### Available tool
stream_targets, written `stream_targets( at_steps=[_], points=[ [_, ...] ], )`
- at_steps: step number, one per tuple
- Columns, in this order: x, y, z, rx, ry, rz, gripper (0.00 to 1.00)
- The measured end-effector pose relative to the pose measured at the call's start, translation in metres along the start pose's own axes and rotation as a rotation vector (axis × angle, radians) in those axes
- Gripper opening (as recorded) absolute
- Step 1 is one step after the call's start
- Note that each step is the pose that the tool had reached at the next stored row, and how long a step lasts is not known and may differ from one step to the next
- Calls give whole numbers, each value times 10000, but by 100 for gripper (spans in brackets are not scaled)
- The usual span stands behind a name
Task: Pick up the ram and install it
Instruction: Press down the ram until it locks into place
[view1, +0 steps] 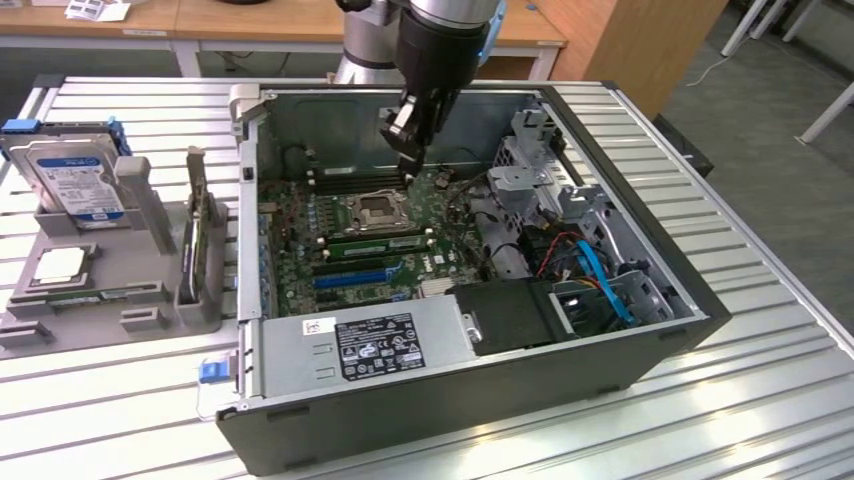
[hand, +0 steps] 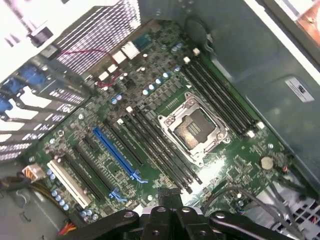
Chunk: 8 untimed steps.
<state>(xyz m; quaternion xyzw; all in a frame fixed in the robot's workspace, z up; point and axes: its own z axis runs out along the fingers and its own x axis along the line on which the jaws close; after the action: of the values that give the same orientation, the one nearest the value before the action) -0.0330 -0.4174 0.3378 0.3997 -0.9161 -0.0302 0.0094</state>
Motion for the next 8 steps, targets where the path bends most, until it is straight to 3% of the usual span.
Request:
stream_targets(
  at_steps=[8],
  points=[
    [0, 0, 0, 8, -71, 1122, 10]
  ],
)
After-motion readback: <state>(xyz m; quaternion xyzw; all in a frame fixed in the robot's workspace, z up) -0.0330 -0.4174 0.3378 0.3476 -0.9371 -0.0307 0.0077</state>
